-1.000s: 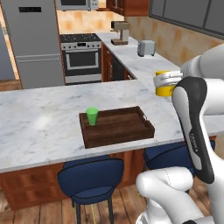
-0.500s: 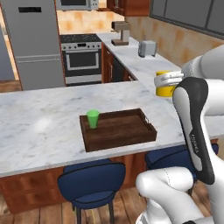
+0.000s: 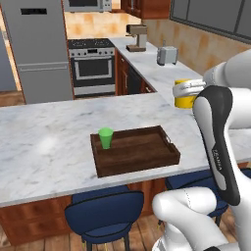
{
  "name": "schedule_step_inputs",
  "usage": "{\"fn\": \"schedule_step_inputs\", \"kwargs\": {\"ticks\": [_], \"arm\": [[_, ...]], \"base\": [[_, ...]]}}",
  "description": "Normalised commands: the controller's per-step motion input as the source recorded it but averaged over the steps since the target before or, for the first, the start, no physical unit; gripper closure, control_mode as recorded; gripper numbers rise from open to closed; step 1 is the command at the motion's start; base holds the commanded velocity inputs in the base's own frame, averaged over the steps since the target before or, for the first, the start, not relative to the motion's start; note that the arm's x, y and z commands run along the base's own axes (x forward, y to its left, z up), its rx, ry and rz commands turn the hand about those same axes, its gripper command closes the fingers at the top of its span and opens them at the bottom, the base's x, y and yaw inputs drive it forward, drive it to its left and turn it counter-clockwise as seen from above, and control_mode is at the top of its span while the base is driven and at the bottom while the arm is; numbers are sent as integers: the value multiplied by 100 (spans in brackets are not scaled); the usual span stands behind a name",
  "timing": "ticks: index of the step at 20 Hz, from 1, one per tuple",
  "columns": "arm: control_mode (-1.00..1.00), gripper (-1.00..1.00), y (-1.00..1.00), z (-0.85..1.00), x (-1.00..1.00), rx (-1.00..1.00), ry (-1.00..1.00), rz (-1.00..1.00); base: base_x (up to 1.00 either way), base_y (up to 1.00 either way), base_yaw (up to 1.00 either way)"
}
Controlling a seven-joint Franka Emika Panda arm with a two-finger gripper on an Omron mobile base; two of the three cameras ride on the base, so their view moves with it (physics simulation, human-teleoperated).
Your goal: There is a tray on the dining counter. Grab the cup, mug, and pitcher and place them on the tray. The pitcher may be placed next to the tray if it cannot fit the tray.
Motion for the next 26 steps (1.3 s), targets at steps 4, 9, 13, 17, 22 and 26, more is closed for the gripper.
{"fn": "schedule_step_inputs", "kwargs": {"ticks": [4,9,13,17,22,26], "arm": [[-100,100,0,0,0,0,0,0],[-100,100,0,-42,2,0,-1,4],[-100,100,0,-74,19,0,0,22],[-100,100,15,-49,30,0,0,15],[-100,100,30,-56,29,0,0,10],[-100,100,27,-55,27,0,0,10]], "base": [[0,0,0],[0,0,0],[0,0,0],[0,0,0],[0,0,0],[0,0,0]]}}
